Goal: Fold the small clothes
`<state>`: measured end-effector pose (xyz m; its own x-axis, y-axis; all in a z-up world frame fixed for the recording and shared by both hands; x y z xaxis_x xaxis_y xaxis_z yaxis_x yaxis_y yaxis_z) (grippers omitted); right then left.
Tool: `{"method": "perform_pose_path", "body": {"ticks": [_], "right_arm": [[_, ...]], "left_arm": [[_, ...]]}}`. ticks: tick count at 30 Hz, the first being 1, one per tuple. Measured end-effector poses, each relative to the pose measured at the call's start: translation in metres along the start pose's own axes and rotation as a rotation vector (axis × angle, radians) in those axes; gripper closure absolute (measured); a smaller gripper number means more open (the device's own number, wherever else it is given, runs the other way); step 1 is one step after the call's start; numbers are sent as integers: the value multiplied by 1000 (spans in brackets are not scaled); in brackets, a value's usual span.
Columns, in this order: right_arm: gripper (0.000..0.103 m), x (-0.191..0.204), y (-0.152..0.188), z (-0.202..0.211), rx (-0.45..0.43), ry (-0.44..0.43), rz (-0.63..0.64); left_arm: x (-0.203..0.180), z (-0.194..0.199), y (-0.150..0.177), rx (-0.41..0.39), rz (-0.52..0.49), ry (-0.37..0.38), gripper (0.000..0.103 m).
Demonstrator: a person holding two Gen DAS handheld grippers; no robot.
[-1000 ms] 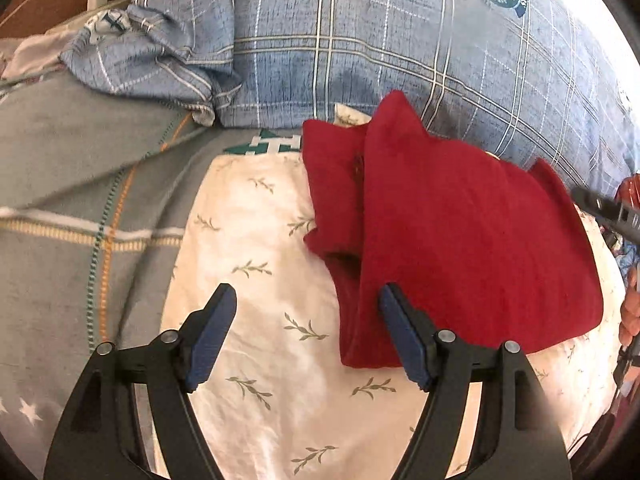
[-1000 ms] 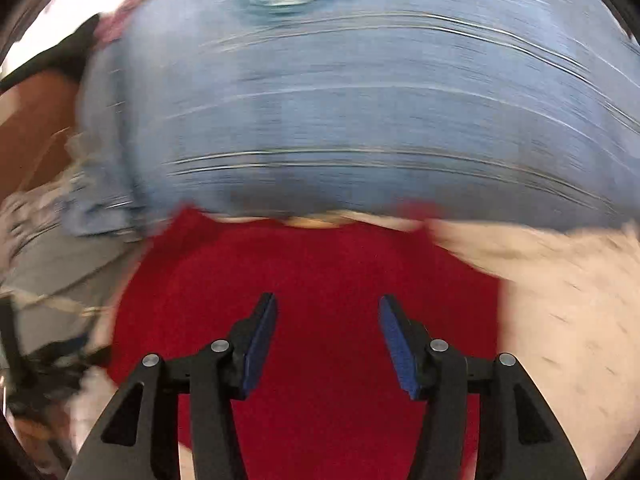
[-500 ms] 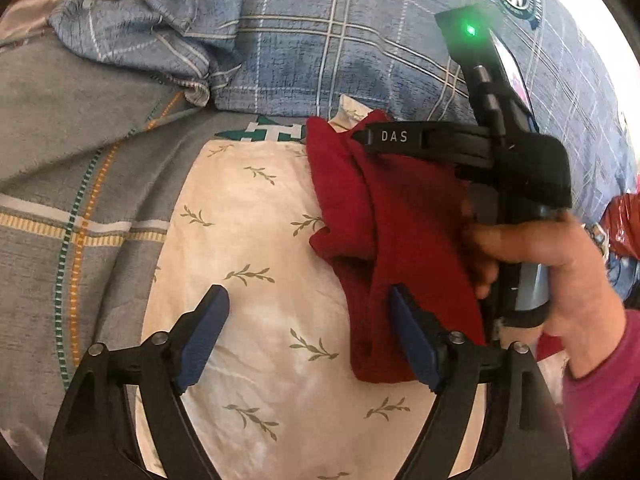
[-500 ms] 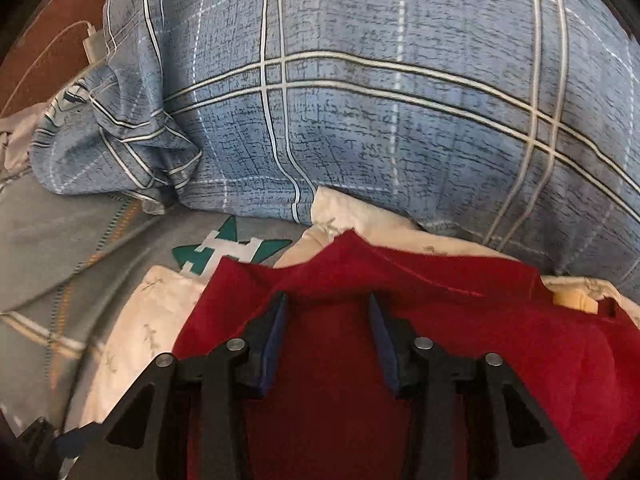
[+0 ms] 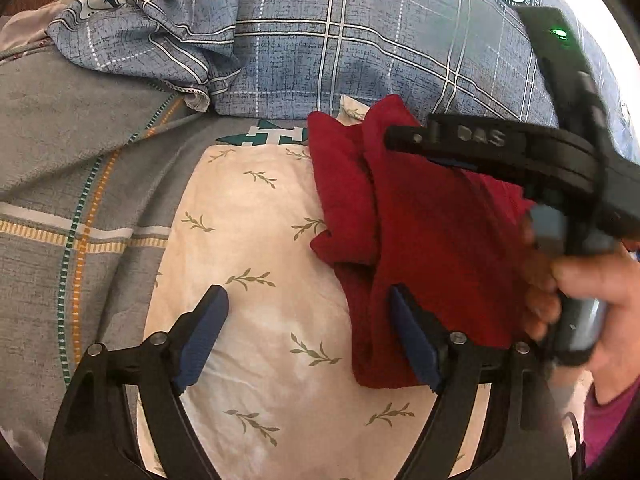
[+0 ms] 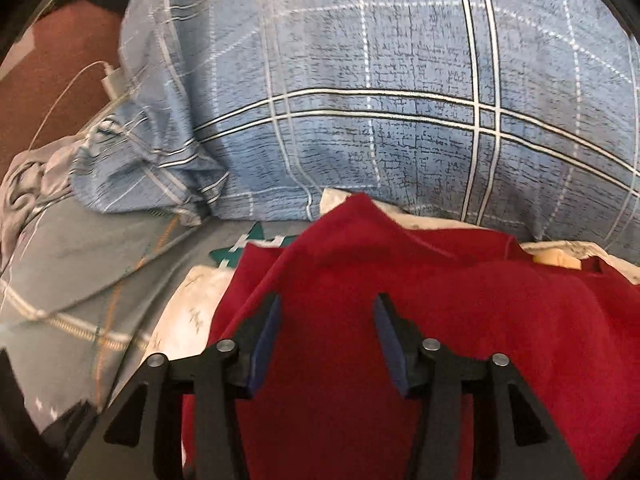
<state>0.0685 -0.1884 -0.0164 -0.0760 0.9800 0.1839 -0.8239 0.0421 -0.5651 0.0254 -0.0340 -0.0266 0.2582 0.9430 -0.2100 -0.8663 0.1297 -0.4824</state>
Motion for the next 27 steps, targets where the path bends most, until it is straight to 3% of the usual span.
{"method": "perform_pose_path", "body": {"ticks": [11,17,21,25,27], "right_arm": [[54,11,-21,-13,-3,59,12],[52,0,-29,-46,36,25,-78],[51,-2,-29,-49,33,19,-74],[44,1,-30,-52,41,17,-59],[35,3,-29,-46,48,8,-55]], "left_arm": [[-1,-2,1,-4,3,-7,19],[0,-6,-1,-3,0,-5,18],[-1,-9,-2,-8,1,-13,17],[2,-8,-2,-13,-5,-15,16],[4,-7,-2,-13,-4,-13,16]]}}
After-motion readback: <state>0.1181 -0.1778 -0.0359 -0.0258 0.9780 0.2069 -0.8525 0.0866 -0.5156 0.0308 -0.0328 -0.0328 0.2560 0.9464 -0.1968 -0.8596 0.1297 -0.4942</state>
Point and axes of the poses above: each gripper's, at about its wrist camera, not at the fingertips, and z roughly against the way its jaws point, x to its left, y to its underside, the point moved 5 cm from there along -z, roughly the way its jaws point, and after that the axes turned 7 degrees about x, right-handed, at the moved point
